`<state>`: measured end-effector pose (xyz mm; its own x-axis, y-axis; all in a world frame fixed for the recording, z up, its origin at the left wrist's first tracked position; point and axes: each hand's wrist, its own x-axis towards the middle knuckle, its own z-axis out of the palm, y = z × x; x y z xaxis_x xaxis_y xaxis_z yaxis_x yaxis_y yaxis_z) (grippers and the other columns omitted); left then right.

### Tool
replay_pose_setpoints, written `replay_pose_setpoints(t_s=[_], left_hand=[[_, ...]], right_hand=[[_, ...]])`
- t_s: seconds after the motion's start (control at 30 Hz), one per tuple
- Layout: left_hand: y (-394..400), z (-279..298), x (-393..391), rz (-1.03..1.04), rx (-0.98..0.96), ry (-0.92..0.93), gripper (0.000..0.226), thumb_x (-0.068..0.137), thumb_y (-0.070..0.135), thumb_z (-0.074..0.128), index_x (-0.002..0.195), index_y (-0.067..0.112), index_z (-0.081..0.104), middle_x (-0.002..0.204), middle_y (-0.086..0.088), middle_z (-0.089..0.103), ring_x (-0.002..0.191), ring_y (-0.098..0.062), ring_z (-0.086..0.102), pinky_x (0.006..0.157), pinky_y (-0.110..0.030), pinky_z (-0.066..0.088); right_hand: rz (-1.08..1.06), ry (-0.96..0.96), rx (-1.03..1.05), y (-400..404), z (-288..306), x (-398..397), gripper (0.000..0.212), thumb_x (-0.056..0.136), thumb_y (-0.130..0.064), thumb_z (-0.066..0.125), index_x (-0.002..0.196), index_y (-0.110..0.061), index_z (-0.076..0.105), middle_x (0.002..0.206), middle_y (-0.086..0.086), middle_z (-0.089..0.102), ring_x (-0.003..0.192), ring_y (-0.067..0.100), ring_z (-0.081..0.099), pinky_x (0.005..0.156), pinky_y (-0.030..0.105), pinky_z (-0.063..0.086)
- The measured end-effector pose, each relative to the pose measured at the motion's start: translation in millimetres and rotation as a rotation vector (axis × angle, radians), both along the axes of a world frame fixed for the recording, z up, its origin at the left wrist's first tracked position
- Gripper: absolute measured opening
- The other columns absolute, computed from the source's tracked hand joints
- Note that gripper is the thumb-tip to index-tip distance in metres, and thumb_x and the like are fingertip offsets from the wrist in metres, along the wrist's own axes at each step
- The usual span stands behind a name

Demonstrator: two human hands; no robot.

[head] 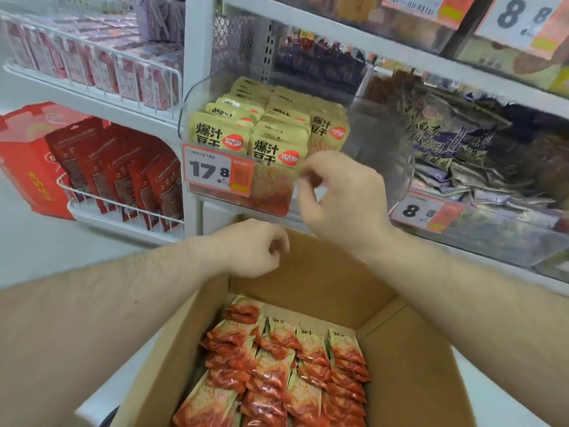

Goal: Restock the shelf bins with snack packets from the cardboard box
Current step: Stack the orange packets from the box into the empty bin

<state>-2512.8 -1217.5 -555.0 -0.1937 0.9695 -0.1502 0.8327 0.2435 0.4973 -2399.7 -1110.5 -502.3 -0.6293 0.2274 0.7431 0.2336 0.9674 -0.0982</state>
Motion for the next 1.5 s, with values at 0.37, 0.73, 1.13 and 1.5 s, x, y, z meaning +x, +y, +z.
replay_pose_setpoints(t_s=[0.37, 0.73, 1.13, 1.5], left_hand=[[-5.8, -31.1, -14.5, 0.267, -0.330, -0.204, 0.022, 0.092, 0.016, 0.054, 0.114, 0.022, 0.057, 0.094, -0.011, 0.072, 0.070, -0.022, 0.067, 0.056, -0.027, 0.055], [1.6, -49.9, -28.6, 0.459, -0.332, -0.386, 0.016, 0.094, 0.015, 0.055, 0.109, 0.022, 0.057, 0.105, -0.007, 0.066, 0.085, -0.020, 0.072, 0.074, -0.035, 0.063], [1.2, -38.3, -25.1, 0.766, -0.562, -0.952, 0.075, 0.101, 0.049, 0.047, 0.157, 0.012, 0.015, 0.143, -0.031, 0.045, 0.120, -0.046, 0.057, 0.073, -0.044, 0.057], [-6.8, -36.1, -20.5, 0.658, -0.195, -0.437, 0.053, 0.079, -0.006, 0.068, 0.127, 0.010, 0.051, 0.108, -0.013, 0.063, 0.091, -0.028, 0.064, 0.063, -0.033, 0.051]], right_hand=[[-0.238, -0.844, -0.760, 4.6, -227.3, 14.3, 0.019, 0.089, -0.021, 0.056, 0.098, -0.021, 0.072, 0.100, 0.000, 0.071, 0.095, 0.023, 0.066, 0.079, 0.032, 0.055], [-0.317, -0.904, -0.934, 8.7, -335.3, -34.2, 0.026, 0.085, -0.001, 0.049, 0.081, -0.022, 0.063, 0.107, 0.007, 0.062, 0.103, 0.026, 0.061, 0.085, 0.029, 0.050], [-0.021, -0.044, -1.016, -29.7, -215.1, 22.0, 0.016, 0.102, -0.010, 0.044, 0.099, -0.026, 0.047, 0.107, -0.015, 0.061, 0.097, -0.006, 0.057, 0.085, 0.009, 0.043], [-0.120, -0.403, -0.880, -15.7, -238.2, 33.6, 0.027, 0.088, -0.001, 0.051, 0.107, -0.013, 0.066, 0.102, -0.006, 0.062, 0.087, 0.008, 0.054, 0.078, 0.019, 0.040]])
